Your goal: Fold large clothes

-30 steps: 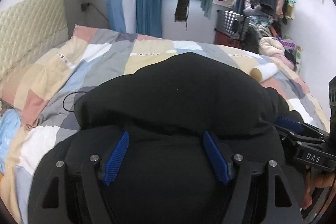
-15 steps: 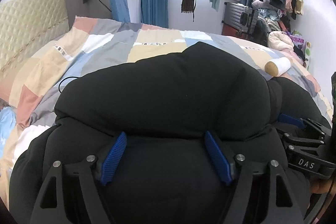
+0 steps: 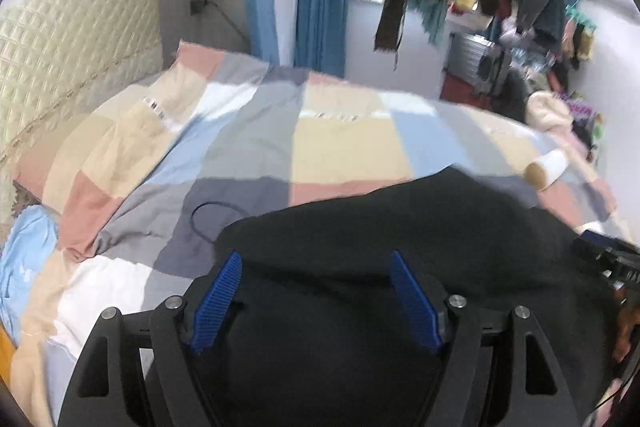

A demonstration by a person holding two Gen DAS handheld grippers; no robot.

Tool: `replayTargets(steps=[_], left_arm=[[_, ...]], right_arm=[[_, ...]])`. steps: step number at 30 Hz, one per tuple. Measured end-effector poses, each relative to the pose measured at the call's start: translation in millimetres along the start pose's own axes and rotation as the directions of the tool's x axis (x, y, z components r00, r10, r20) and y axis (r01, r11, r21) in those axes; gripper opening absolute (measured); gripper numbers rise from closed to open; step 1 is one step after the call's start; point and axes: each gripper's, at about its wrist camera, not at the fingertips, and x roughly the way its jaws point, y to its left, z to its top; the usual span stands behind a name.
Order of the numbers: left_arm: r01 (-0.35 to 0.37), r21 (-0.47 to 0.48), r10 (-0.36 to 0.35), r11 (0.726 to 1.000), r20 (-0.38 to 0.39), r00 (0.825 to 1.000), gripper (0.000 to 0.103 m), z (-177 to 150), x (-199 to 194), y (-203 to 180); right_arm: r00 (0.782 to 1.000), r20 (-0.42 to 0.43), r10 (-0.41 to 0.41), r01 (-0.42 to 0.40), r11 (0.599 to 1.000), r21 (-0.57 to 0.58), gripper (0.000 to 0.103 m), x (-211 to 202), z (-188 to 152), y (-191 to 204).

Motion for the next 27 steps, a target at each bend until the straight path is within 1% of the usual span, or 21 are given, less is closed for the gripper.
replayTargets(steps=[2, 3, 4, 5, 7, 9, 12, 17, 19, 21, 22, 23, 25, 27], left_arm=[[-0.007, 0.002, 0.007, 1.000, -0.056, 0.998, 0.076, -7, 19, 6], [0.004, -0.008, -0.005, 1.000, -0.090, 0.996, 0.076, -11, 29, 9], [0.022, -0.023, -0.024, 0.999, -0.098, 0.995, 0.076, -15, 33, 11], [0.024, -0.024, -0.026, 0.999, -0.095, 0.995, 0.076, -17, 34, 11], [0.009, -0.003, -0.010, 1.000, -0.079, 0.997, 0.076, -21, 33, 7], [0.008, 0.003, -0.007, 1.000, -0.070, 0.998, 0.077, -26, 33, 4], [0.018, -0.006, -0.019, 1.000, -0.066, 0.998, 0.078, -32, 33, 2], [0.030, -0.017, -0.031, 0.999, -0.056, 0.998, 0.078, -34, 31, 3], [0.020, -0.032, -0.021, 0.999, -0.050, 0.999, 0.078, -34, 24, 4], [0.003, -0.037, -0.005, 0.999, -0.035, 0.999, 0.078, -33, 14, 5], [-0.003, -0.042, 0.002, 0.999, -0.026, 1.000, 0.078, -33, 6, 4], [0.001, -0.047, -0.002, 0.999, -0.018, 1.000, 0.077, -33, -3, 3], [0.039, -0.058, -0.039, 0.998, -0.001, 0.999, 0.077, -29, -28, -3], [0.047, -0.036, -0.047, 0.998, 0.020, 0.999, 0.077, -24, -53, -13]], right_arm=[[0.999, -0.028, -0.026, 0.026, 0.999, 0.020, 0.080, 14, -2, -12], [0.998, -0.051, -0.031, 0.033, 0.999, 0.035, 0.080, 23, -5, -18], [0.998, -0.064, -0.025, 0.028, 0.999, 0.046, 0.080, 28, -6, -22], [0.997, -0.075, 0.002, 0.004, 0.998, 0.067, 0.080, 33, -7, -27], [0.997, -0.078, 0.006, 0.000, 0.997, 0.071, 0.081, 35, -10, -28], [0.997, -0.078, -0.027, 0.028, 0.999, 0.022, 0.084, 38, -13, -20], [0.997, -0.059, -0.058, 0.057, 0.998, -0.014, 0.086, 42, -21, -11], [0.996, -0.039, -0.086, 0.085, 0.996, -0.023, 0.087, 43, -26, -9], [0.996, -0.029, -0.081, 0.081, 0.997, -0.005, 0.087, 40, -26, -12], [0.998, -0.017, -0.066, 0.067, 0.998, 0.019, 0.087, 30, -27, -16], [0.998, -0.002, -0.059, 0.059, 0.997, 0.049, 0.087, 21, -27, -19], [0.999, 0.017, -0.050, 0.048, 0.996, 0.076, 0.087, 11, -26, -22], [0.998, 0.053, -0.037, 0.031, 0.994, 0.107, 0.087, -10, -23, -23], [0.995, 0.065, -0.069, 0.062, 0.993, 0.103, 0.087, -33, -17, -18]])
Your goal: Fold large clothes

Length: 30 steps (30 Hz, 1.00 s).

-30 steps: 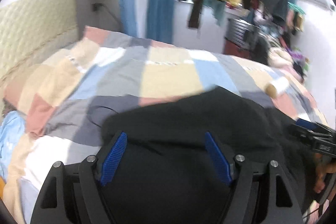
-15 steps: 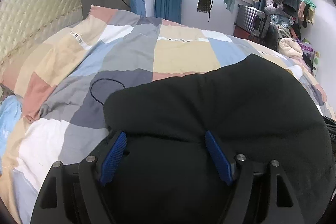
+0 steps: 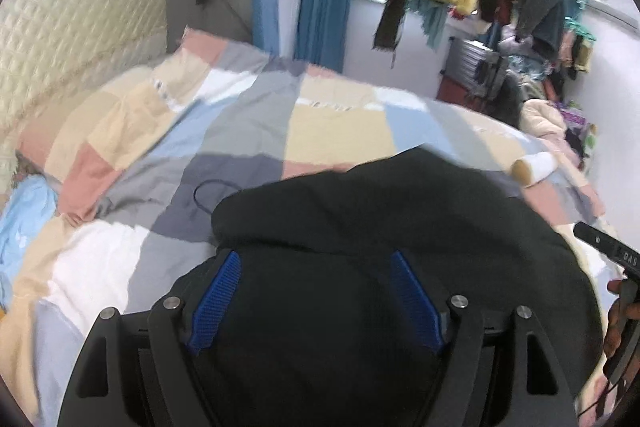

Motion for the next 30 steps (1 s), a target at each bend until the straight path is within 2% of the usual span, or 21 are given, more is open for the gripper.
replayTargets(steps=[7, 14, 17, 20, 22, 28, 30], left_arm=[[-0.049, 0.087, 0.038, 0.995, 0.121, 0.992, 0.077, 21, -107, -44], [-0.043, 0.111, 0.017, 0.993, 0.228, 0.974, 0.078, 30, -221, -77], [-0.040, 0.108, 0.006, 0.993, 0.295, 0.955, 0.081, 25, -277, -87], [-0.051, 0.101, 0.015, 0.994, 0.331, 0.944, 0.081, 17, -318, -93], [-0.060, 0.109, 0.016, 0.992, 0.370, 0.929, 0.081, 9, -350, -100], [-0.052, 0.132, -0.014, 0.990, 0.457, 0.889, 0.084, -22, -422, -118], [-0.052, 0.156, -0.027, 0.986, 0.465, 0.885, 0.085, -34, -436, -125]], right_arm=[[0.988, 0.146, 0.044, -0.041, 0.999, -0.024, 0.088, -115, 25, 23], [0.955, 0.283, 0.089, -0.075, 0.995, -0.062, 0.088, -234, 31, 55], [0.938, 0.328, 0.115, -0.094, 0.992, -0.080, 0.088, -277, 25, 65], [0.921, 0.359, 0.151, -0.121, 0.987, -0.103, 0.088, -315, 14, 74], [0.907, 0.385, 0.169, -0.130, 0.983, -0.127, 0.088, -341, 4, 80], [0.856, 0.471, 0.212, -0.147, 0.974, -0.171, 0.091, -405, -27, 89], [0.845, 0.487, 0.221, -0.150, 0.972, -0.181, 0.093, -417, -37, 91]])
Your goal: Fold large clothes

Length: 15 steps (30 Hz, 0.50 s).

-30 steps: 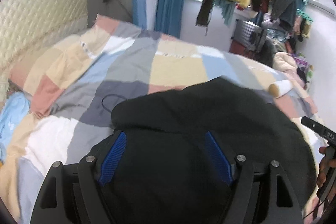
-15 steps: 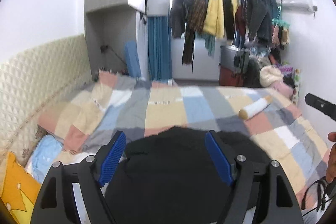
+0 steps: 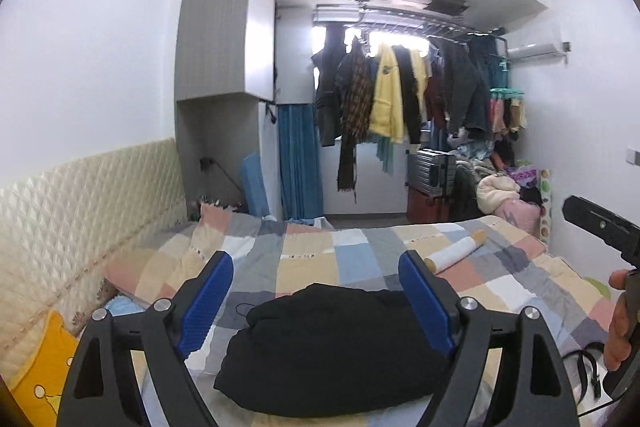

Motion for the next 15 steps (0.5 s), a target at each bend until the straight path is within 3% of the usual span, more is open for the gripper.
replayTargets(steps=[7, 15], left_arm=[[0.025, 0.027, -0.025, 0.999, -0.001, 1.000, 0.085, -22, -44, -24], [0.040, 0.000, -0.040, 0.999, -0.043, 0.998, 0.085, -54, -61, -36]], right_arm=[[0.999, 0.030, 0.036, -0.036, 0.999, -0.011, 0.094, -43, -26, 16], [0.999, -0.030, 0.037, -0.038, 0.999, -0.009, 0.096, -53, -70, 22]])
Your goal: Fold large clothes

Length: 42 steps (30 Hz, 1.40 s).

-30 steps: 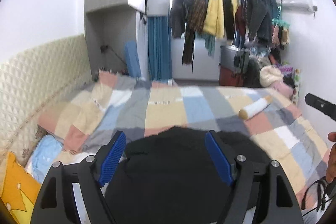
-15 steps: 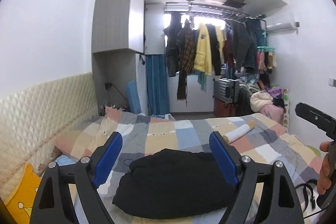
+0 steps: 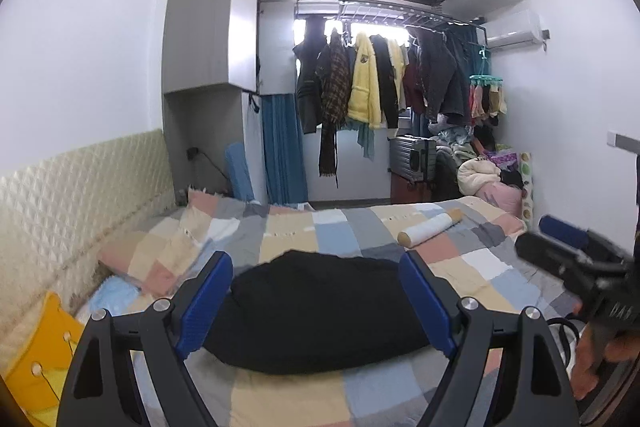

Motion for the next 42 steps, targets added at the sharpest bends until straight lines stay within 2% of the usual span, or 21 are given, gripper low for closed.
replayTargets(steps=[8, 19, 26, 34, 42], left_arm=[[-0.018, -0.075, 0.010, 0.997, -0.110, 0.994, 0.085, -41, 25, 12], [-0.061, -0.133, 0.026, 0.989, -0.250, 0.968, 0.085, -94, 73, 23], [-0.095, -0.152, 0.048, 0.984, -0.287, 0.957, 0.085, -110, 89, 33], [-0.105, -0.150, 0.057, 0.983, -0.299, 0.953, 0.085, -115, 103, 36], [-0.114, -0.153, 0.062, 0.982, -0.309, 0.949, 0.085, -117, 108, 38]], right_arm=[[0.998, -0.062, -0.030, 0.030, 1.000, 0.000, 0.097, 8, -38, 4], [0.981, -0.185, -0.065, 0.065, 0.998, -0.008, 0.100, 31, -82, -2], [0.964, -0.250, -0.087, 0.097, 0.995, 0.027, 0.100, 50, -102, -15], [0.958, -0.248, -0.145, 0.154, 0.988, 0.016, 0.102, 57, -108, -25], [0.949, -0.271, -0.160, 0.173, 0.985, 0.027, 0.103, 66, -110, -30]])
